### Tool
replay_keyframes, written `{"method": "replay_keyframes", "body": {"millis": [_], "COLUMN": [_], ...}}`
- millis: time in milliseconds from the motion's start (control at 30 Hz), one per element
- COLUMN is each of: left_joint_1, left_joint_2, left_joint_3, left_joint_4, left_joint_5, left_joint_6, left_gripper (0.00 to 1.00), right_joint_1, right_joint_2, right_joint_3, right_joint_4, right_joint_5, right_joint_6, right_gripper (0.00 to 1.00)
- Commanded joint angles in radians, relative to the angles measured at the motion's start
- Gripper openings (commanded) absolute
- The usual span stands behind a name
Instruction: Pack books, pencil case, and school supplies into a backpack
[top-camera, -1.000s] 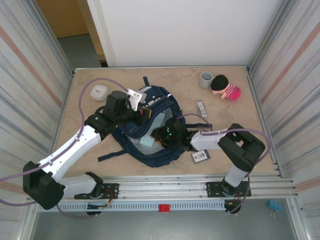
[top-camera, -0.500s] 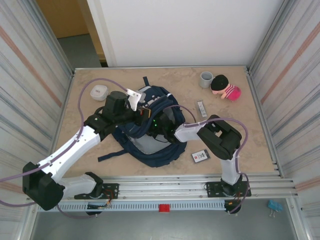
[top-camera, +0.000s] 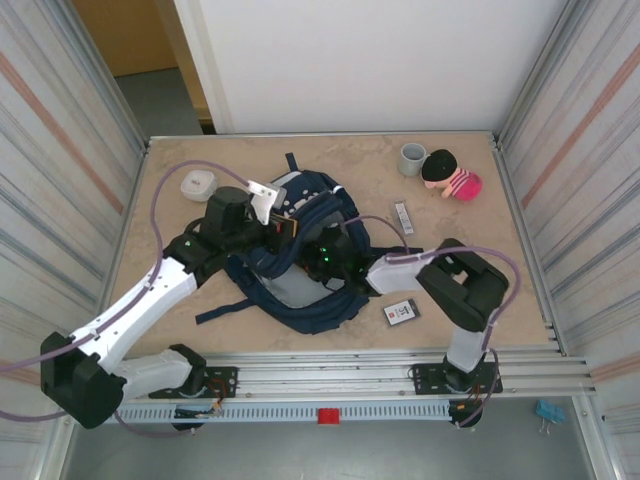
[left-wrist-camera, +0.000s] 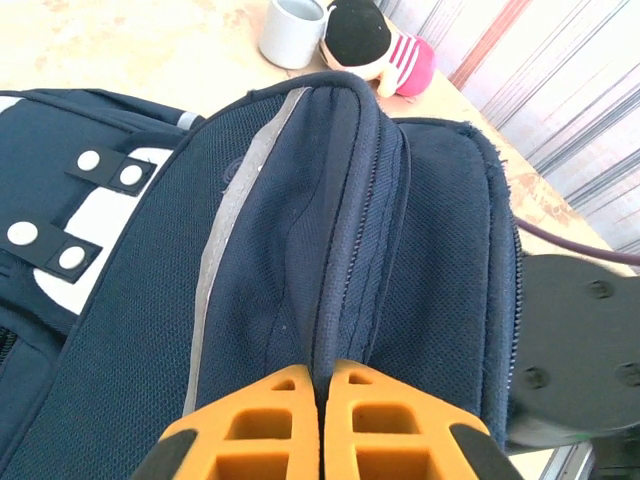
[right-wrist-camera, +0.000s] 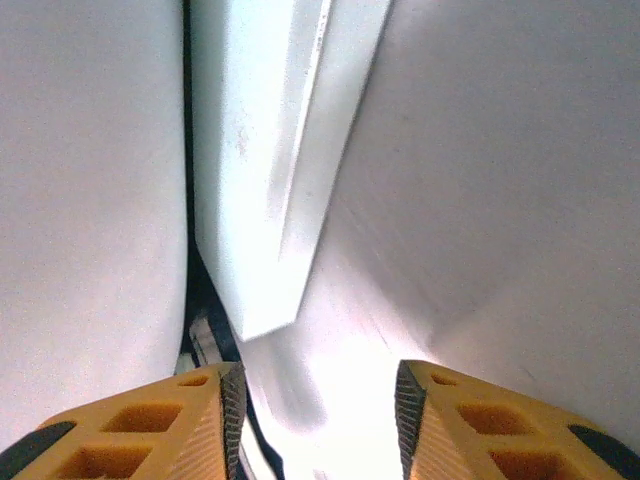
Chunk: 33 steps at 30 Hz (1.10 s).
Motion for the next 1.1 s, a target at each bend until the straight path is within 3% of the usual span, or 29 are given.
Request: {"method": "replay_keyframes", "body": {"millis": [0, 167, 267, 400, 533, 700, 800, 1067], "left_joint_1": [0.011, 0.022, 0.025, 0.026, 0.029, 0.03, 0.031, 0.044], "left_joint_2": [-0.061, -0.081, -0.094, -0.103, -0.1, -0.091, -0.084, -0.075], "left_joint_3": [-0.013, -0.043, -0.059, -0.068, -0.061, -0.061, -0.062, -0.064], "left_joint_4": [0.076, 0.071, 0.072, 0.077, 0.072, 0.076, 0.076, 0.075], "left_joint_5": [-0.019, -0.031, -0.035, -0.036, -0.031, -0.029, -0.024, -0.021], "left_joint_6": [-0.009, -0.026, -0.032, -0.037, -0.034, -0.037, -0.04, -0.042], "left_gripper": [0.0, 0.0, 0.0, 0.0, 0.0, 0.0, 0.0, 0.0], "right_joint_1": [-0.029, -0.107, -0.211, -0.394, -0.551, -0.647, -0.657, -0.662], "right_joint_2": [-0.145, -0.325, -0.381, -0.381, -0.294, -0.123, -0.016, 0.183], "right_joint_3": [-0.048, -0.016, 0.042, 0.137, 0.266, 0.391, 0.454, 0.582], "right_joint_4": [-0.176, -0.544, -0.747, -0.96, -1.139, -1.209, -1.22, -1.216], "right_joint_5": [0.002, -0.006, -0.031, -0.089, -0.051, 0.038, 0.009, 0.101], "right_joint_6": [-0.103, -0.329, -0.483, -0.706, -0.92, -1.093, -1.183, -1.238], "right_gripper": [0.49, 0.54, 0.59, 0.66, 0.72, 0.76, 0.78, 0.78]}}
